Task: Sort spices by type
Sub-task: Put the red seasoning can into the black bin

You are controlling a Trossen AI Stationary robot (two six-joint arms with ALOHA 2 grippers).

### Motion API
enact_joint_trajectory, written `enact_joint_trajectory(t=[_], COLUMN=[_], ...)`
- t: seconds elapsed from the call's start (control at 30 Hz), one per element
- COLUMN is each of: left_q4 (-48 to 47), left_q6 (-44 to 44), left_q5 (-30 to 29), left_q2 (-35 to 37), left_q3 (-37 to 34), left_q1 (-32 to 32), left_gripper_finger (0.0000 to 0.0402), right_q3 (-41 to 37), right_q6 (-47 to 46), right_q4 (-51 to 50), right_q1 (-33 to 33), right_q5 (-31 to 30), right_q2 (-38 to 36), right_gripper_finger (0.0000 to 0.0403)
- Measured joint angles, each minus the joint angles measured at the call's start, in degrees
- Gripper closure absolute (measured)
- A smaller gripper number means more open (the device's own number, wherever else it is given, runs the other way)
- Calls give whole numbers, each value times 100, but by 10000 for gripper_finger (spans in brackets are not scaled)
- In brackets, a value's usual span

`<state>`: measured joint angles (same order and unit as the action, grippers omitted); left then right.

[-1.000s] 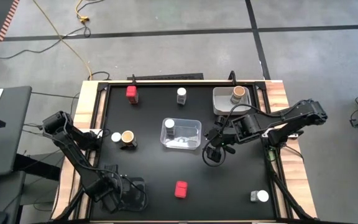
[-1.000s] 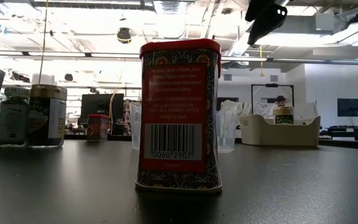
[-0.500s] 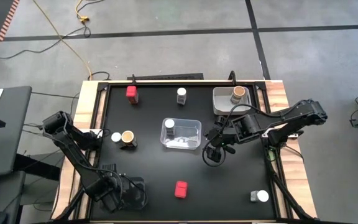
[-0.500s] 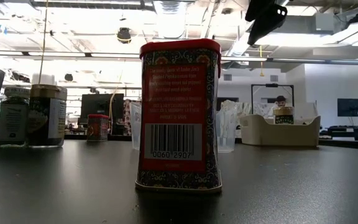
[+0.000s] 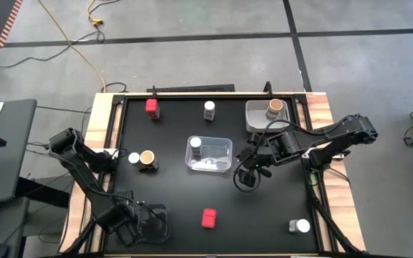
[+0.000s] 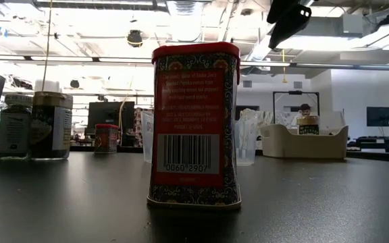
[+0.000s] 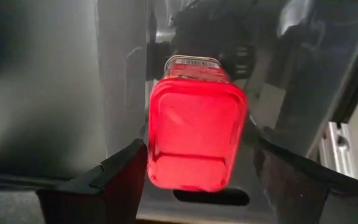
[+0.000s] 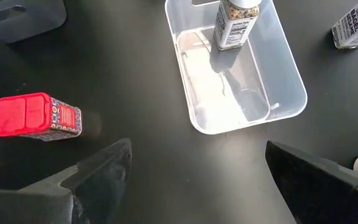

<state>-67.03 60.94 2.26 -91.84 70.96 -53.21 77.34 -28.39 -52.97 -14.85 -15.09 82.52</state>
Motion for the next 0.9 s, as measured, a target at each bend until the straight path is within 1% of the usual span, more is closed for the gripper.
enact_joint_trajectory(t=[0.13,0.23,0.33,0.43,0.5,0.57,0.63,0.73,0.9], left_q4=[-199,-557,-874,-1004,-1018,-996,-969,-899,-514], left_q6=[-2,105,352,730,1082,1292,1327,1240,1364], left_q5=[2,-18,-101,-323,-513,-554,-603,-710,-1266], left_q2=[3,3,3,3,3,3,3,3,3], left_q3=[245,437,644,806,857,884,885,885,885], left_q1=[0,0,0,0,0,1,22,108,421], left_gripper_finger=[123,123,123,123,123,123,123,123,123], right_q3=[0,0,0,0,0,0,0,2,2], right_q6=[51,57,56,4,-156,-426,-630,-677,-910], right_q4=[-2,-5,-16,-13,-13,-9,-3,-1,-221], right_q1=[0,0,-5,-15,-15,-15,-15,-15,-95], right_q5=[0,0,0,0,0,0,0,-2,-4], right_q2=[0,0,0,0,0,2,2,46,228], right_gripper_finger=[5,5,5,5,5,5,5,5,5])
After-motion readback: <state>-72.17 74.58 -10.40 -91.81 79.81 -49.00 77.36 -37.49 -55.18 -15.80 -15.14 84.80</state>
